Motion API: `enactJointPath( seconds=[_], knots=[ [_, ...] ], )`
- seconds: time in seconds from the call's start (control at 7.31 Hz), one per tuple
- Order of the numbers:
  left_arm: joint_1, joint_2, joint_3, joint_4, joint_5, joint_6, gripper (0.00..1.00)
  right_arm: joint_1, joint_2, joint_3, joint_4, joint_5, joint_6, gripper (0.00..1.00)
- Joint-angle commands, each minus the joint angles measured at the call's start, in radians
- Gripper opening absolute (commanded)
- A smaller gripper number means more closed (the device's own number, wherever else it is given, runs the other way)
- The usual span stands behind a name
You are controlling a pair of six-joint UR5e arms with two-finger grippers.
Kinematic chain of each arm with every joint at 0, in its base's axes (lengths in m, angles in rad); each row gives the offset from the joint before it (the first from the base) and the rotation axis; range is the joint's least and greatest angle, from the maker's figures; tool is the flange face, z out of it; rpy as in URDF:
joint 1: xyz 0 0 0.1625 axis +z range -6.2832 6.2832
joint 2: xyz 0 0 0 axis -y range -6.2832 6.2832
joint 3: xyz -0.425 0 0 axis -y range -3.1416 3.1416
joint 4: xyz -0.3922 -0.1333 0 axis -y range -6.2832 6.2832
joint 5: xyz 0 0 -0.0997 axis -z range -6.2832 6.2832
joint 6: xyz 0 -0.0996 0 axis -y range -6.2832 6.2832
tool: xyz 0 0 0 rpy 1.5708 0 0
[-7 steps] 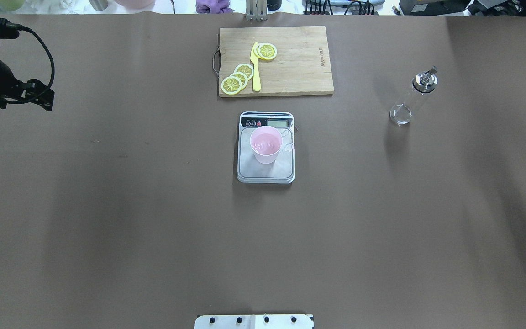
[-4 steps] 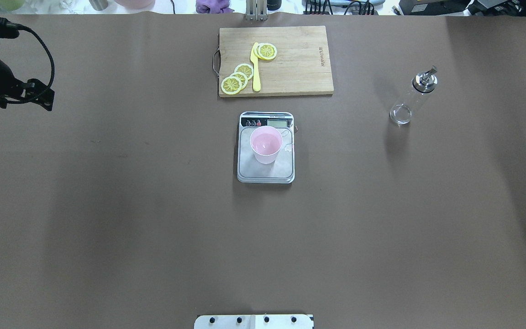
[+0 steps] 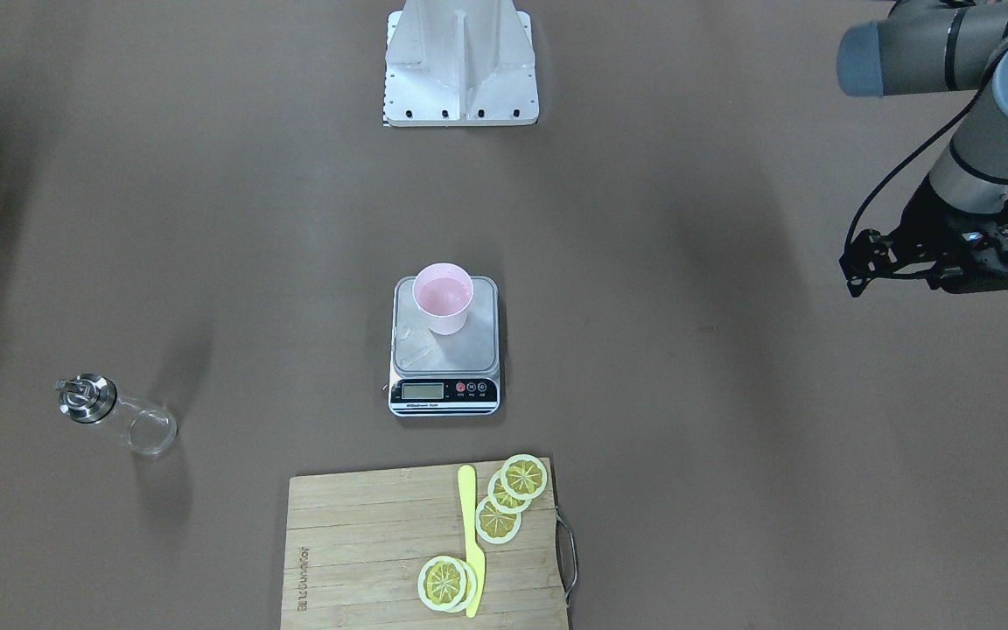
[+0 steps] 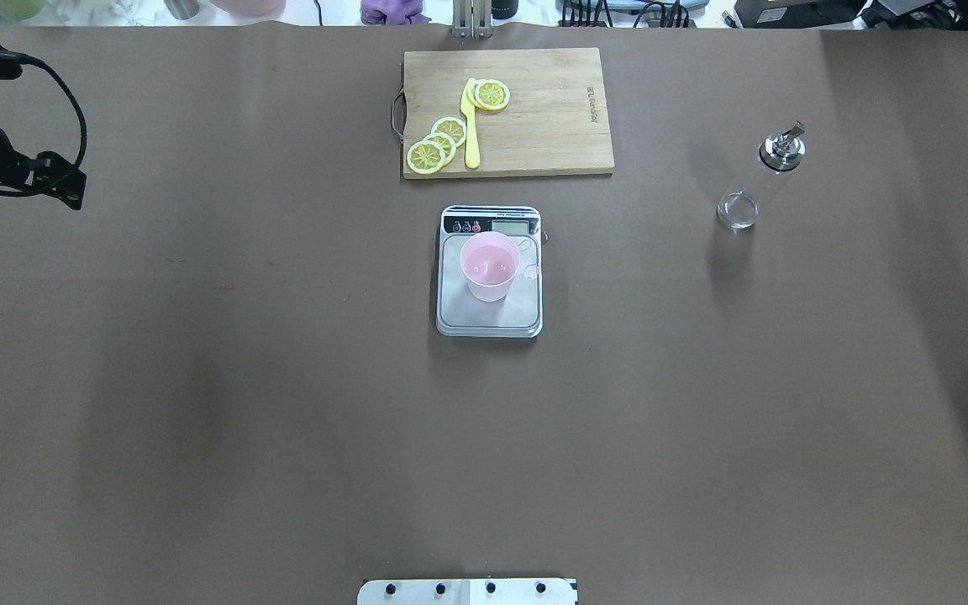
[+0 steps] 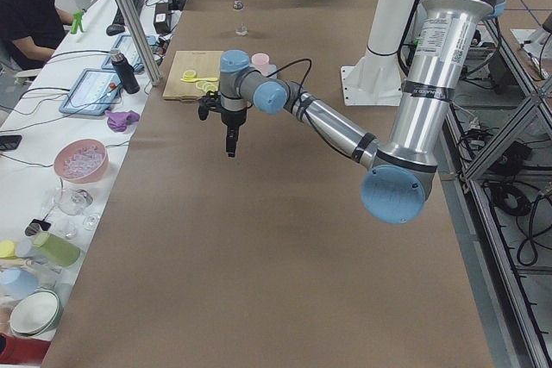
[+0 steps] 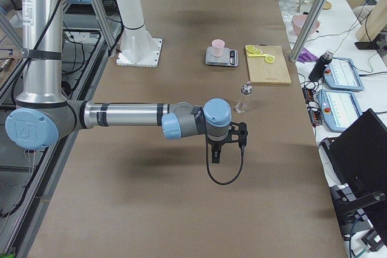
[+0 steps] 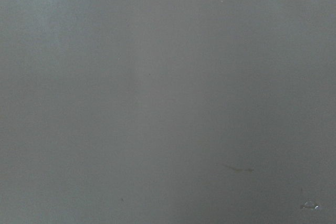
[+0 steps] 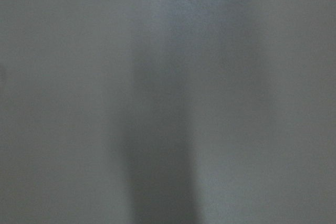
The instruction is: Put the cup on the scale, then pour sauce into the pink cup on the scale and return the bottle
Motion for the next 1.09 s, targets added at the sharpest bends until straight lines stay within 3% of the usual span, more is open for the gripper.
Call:
enactJointPath(
  seconds=[0.0, 0.27, 0.55, 0.68, 0.96],
  knots=[
    [-0.104, 0.027, 0.025, 0.018, -0.012, 0.175, 0.99, 0.037, 0.025, 0.015, -0.162, 0.012, -0.136, 1.0],
    [-0.285, 0.045, 0.129, 0.018, -0.209, 0.353, 0.99, 0.076, 0.042, 0.018, -0.286, 0.01, -0.227, 1.0],
    [-0.38, 0.122, 0.145, 0.048, -0.218, 0.534, 0.99, 0.065, 0.03, 0.03, -0.294, -0.037, -0.212, 1.0],
    [-0.435, 0.172, 0.145, 0.055, -0.22, 0.639, 0.99, 0.06, 0.027, 0.024, -0.289, -0.119, -0.211, 1.0],
    [-0.457, 0.263, 0.134, 0.042, -0.233, 0.666, 0.99, 0.057, 0.003, 0.024, -0.283, -0.058, -0.217, 1.0]
  ],
)
